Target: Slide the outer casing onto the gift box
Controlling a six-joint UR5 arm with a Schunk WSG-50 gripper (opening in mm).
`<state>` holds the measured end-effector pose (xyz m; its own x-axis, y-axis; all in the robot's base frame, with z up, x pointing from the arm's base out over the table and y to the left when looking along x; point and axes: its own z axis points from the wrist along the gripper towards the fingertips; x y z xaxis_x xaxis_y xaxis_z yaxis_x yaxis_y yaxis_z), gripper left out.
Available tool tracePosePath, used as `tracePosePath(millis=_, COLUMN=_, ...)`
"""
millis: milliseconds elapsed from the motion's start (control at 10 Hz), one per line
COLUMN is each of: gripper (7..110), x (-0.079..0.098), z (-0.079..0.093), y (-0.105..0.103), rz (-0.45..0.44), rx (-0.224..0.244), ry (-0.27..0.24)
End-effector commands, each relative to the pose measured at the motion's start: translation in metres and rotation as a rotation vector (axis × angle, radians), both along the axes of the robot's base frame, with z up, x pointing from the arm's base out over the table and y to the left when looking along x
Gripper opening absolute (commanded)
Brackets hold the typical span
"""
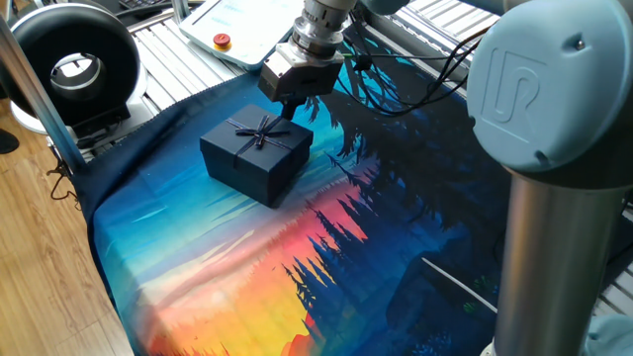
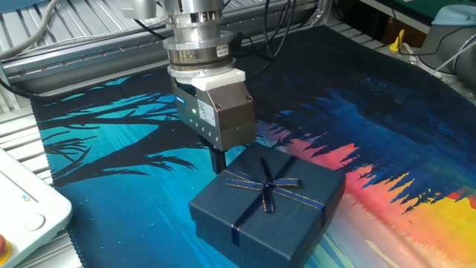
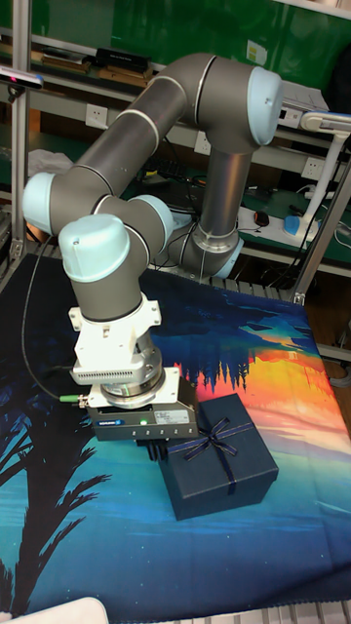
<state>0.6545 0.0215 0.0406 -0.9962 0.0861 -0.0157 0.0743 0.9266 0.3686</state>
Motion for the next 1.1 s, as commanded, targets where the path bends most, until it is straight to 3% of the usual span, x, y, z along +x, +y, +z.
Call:
tracePosePath(millis=0, gripper=7, x=-0.002, z=0.003, y=0.004, rz=-0.006, rx=0.024, ry=0.014)
tracePosePath(millis=500, gripper=7, x=-0.007, z=0.004, y=0.009, rz=0.002, rx=0.045, ry=0.032)
tracePosePath(millis=700, gripper=7, x=-0.005, z=-0.002, y=-0.007, rz=0.03, rx=-0.025, ry=0.013)
tracePosePath(millis=1000, gripper=7, x=-0.007, z=0.003, y=-0.011, rz=0.015, rx=-0.059, ry=0.0)
